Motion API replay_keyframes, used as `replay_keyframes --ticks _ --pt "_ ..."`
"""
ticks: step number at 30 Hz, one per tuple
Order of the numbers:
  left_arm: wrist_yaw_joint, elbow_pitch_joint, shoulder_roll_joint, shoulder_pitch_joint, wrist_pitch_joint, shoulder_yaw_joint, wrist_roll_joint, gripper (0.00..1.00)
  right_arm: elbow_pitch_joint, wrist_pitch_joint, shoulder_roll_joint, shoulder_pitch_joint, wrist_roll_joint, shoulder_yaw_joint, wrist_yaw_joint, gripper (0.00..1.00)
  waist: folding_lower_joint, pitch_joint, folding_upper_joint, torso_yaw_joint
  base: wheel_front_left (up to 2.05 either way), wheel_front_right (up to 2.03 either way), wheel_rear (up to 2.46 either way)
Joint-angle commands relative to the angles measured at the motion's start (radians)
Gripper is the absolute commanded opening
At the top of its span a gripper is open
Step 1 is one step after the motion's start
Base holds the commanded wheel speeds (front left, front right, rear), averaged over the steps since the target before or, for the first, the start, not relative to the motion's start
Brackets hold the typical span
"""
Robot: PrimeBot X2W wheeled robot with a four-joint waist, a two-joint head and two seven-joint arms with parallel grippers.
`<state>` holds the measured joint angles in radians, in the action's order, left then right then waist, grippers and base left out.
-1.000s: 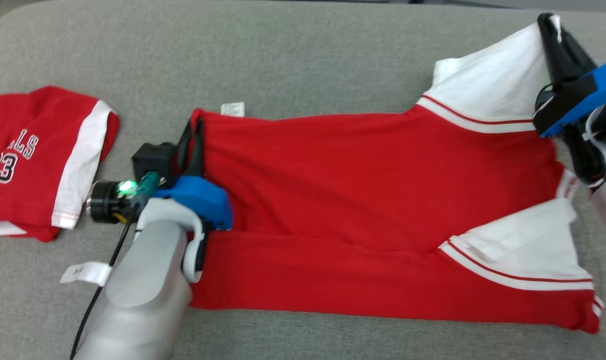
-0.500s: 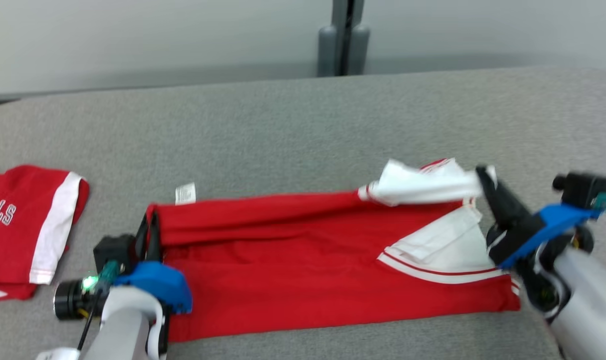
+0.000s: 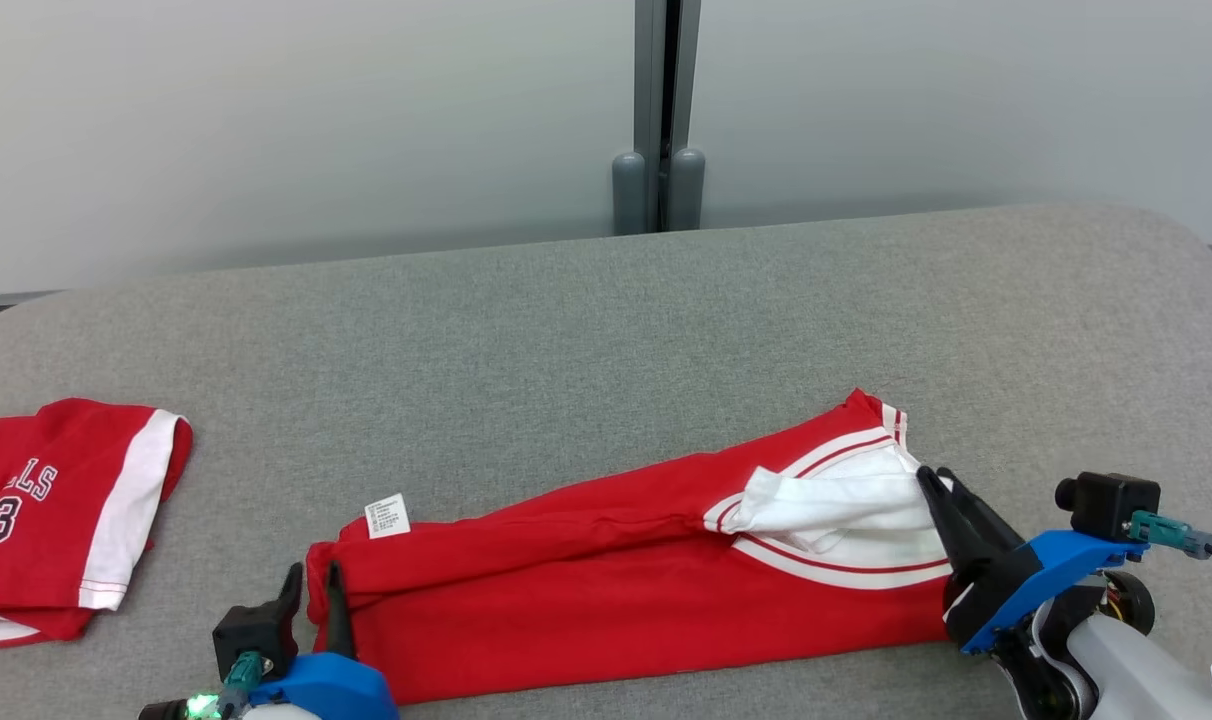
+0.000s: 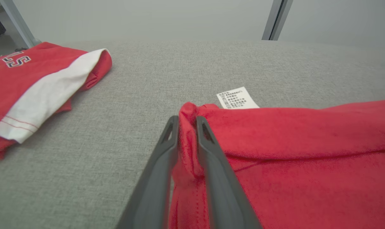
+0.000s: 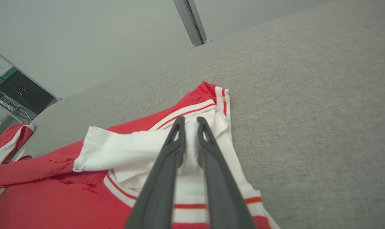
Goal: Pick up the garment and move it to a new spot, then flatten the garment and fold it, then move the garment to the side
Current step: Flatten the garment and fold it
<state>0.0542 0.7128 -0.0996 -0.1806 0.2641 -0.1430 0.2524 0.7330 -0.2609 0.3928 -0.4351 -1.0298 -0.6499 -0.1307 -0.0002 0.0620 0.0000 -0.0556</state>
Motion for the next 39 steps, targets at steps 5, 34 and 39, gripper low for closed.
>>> replay_keyframes --ticks 5,34,39 --pt "0.069 -0.096 -0.010 0.076 0.000 0.024 -0.085 1.00 -0.009 -0.005 -0.052 0.047 0.201 0.159 0.000 1.00 0.0002 -0.038 0.0000 0.004 0.00 0.00 0.00" --pt "0.045 -0.226 0.048 0.192 0.000 -0.026 -0.141 1.00 -0.043 -0.005 -0.266 0.227 0.839 0.561 0.000 1.00 0.0002 -0.067 0.0000 0.041 0.00 0.00 0.00" --pt "0.039 -0.220 0.049 0.163 0.000 -0.032 -0.146 1.00 0.022 -0.005 -0.242 0.145 0.860 0.568 0.000 1.00 0.0002 -0.016 0.0000 0.055 0.00 0.00 0.00"
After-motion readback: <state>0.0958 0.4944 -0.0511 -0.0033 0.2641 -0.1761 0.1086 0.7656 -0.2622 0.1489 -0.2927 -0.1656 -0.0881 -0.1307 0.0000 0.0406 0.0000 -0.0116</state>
